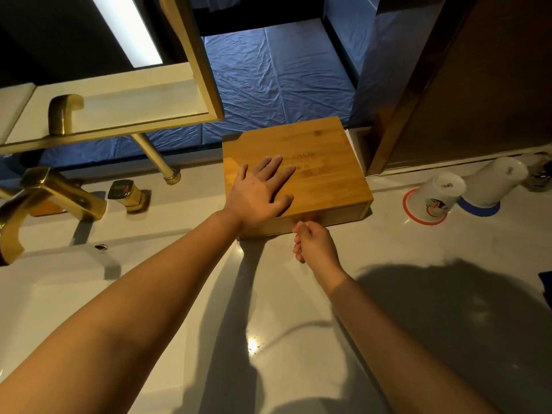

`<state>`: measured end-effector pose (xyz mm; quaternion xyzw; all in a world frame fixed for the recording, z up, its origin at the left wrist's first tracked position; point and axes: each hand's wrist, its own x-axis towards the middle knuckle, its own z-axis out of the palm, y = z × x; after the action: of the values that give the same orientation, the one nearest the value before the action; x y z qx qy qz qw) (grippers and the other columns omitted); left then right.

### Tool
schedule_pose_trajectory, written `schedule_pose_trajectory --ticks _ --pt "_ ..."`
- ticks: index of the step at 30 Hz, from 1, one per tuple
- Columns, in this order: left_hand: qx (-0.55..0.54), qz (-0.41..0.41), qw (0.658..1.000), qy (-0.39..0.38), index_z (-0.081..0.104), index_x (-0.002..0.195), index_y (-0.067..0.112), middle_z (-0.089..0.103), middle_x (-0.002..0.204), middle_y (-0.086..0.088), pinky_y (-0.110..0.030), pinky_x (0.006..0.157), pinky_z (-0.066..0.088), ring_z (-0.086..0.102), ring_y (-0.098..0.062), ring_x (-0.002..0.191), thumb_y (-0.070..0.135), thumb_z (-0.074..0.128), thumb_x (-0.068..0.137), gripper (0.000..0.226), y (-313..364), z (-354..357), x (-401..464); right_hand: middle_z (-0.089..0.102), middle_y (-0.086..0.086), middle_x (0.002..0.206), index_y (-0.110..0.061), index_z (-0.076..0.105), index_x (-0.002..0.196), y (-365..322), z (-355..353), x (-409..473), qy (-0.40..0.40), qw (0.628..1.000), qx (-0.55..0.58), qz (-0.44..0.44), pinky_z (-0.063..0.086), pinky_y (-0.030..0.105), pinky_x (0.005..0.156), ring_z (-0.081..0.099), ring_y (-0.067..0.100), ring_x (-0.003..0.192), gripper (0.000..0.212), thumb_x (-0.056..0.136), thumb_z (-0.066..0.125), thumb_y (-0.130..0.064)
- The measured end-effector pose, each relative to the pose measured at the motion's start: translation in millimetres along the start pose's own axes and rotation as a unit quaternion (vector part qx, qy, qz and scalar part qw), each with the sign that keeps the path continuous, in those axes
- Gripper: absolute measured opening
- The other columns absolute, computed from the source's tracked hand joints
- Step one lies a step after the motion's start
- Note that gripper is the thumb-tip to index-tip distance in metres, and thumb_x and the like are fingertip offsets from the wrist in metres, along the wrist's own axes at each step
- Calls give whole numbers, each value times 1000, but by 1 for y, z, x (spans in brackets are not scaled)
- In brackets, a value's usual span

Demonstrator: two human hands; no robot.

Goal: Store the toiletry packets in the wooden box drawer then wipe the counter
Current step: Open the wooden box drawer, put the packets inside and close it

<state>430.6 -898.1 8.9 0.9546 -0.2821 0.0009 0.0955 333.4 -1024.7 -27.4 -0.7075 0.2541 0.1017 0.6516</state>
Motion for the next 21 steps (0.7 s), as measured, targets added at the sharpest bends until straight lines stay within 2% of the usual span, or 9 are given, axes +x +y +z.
schedule_pose_trajectory --ticks 7,11,15,19,21 --pt "3 9 1000 -6 24 145 37 20 158 -3 -57 113 10 15 -24 146 58 27 82 67 -2 -1 1 49 0 63 -9 54 82 -4 5 -8 35 999 9 4 39 23 51 47 12 54 25 97 41 -24" --pt "-2 21 1000 -11 23 145 38 19 158 -2 -57 113 9 14 -24 146 60 26 79 69 -3 -3 2 52 -1 64 -12 55 79 -5 9 -5 53 998 9 20 40 22 51 50 11 54 27 97 41 -26" --pt "-4 29 999 -19 23 145 38 21 158 -3 -57 113 10 15 -24 146 59 28 79 70 -9 -6 6 53 -2 65 -20 51 66 -8 14 5 52 998 -6 27 40 23 53 50 11 55 34 96 40 -28" --pt "2 31 999 -20 22 145 37 20 158 -4 -58 113 9 13 -25 146 56 32 82 67 -9 -6 7 54 -3 66 -17 55 77 -5 13 10 50 998 -30 23 42 25 54 52 11 56 28 96 40 -31" --pt "6 32 999 -25 21 146 36 19 158 -5 -58 113 9 12 -25 147 56 31 83 67 -7 -7 5 56 -1 69 -17 57 82 -5 9 8 30 998 -55 18 47 31 61 54 14 59 27 95 41 -36"
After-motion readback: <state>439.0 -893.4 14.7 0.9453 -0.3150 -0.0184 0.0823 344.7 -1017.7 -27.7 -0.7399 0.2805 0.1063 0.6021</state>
